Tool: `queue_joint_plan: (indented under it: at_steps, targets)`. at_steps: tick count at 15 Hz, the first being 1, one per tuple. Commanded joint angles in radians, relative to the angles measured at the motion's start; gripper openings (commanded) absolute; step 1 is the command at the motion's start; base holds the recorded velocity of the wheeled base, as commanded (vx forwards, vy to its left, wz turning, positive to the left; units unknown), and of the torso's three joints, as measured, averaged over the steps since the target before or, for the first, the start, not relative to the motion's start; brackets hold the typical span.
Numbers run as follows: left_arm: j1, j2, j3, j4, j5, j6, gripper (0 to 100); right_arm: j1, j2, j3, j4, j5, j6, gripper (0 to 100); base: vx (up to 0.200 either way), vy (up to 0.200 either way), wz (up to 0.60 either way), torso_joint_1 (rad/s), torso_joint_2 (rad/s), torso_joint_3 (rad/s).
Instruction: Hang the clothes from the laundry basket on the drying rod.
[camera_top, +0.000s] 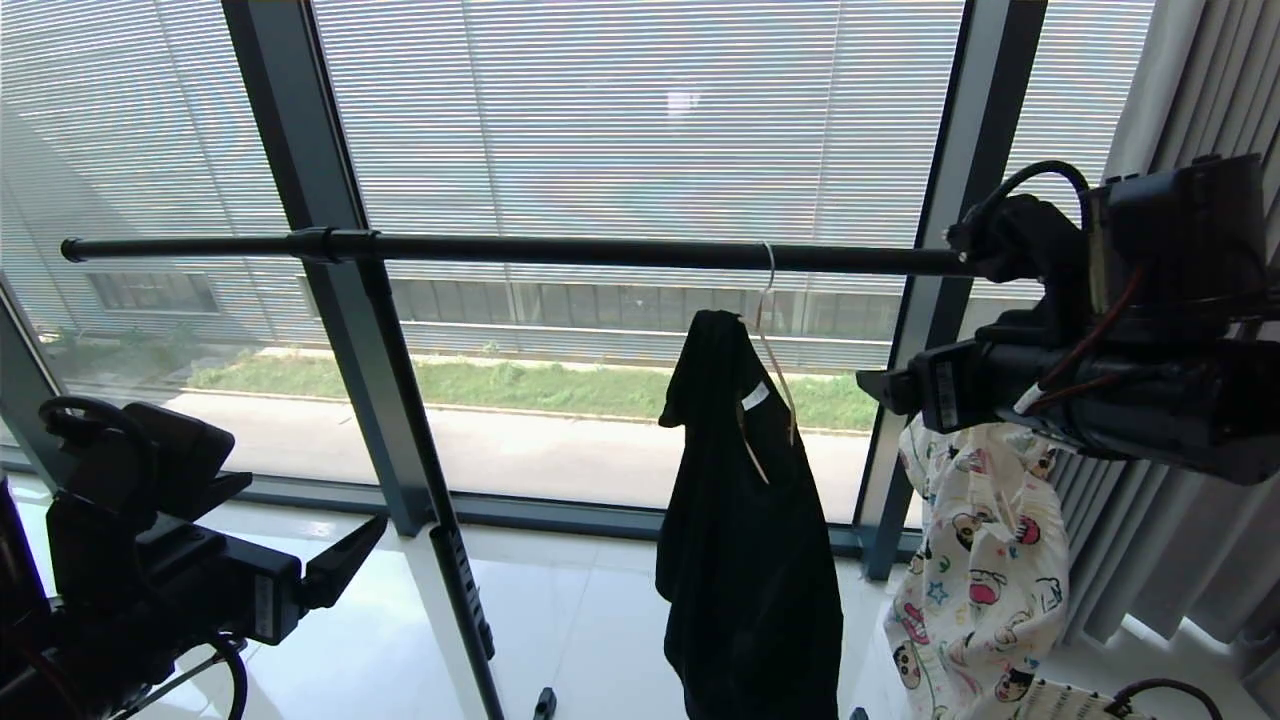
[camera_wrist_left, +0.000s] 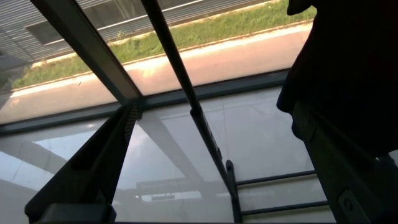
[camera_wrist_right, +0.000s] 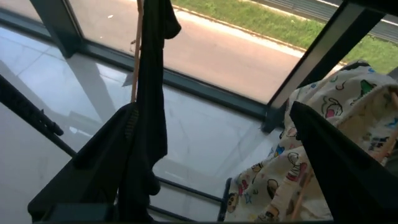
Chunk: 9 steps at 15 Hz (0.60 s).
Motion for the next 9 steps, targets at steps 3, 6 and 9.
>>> queue_joint_plan:
  at_steps: [3, 6, 9]
  targets:
    - [0.039, 0.008, -0.008, -0.035, 0.016, 0.0, 100, -0.159, -0.227, 0.197, 0.013, -0.007, -0.194, 100, 0.0, 0.0, 0.0, 0.0, 0.0, 0.0]
    - [0.039, 0.003, -0.004, -0.037, 0.142, 0.0, 100, -0.23, -0.322, 0.281, 0.003, -0.011, -0.283, 100, 0.0, 0.0, 0.0, 0.0, 0.0, 0.0]
    - [0.039, 0.002, -0.005, -0.063, 0.142, 0.002, 100, -0.28, -0.337, 0.289, 0.003, -0.011, -0.281, 100, -0.133, 0.0, 0.0, 0.002, 0.0, 0.003]
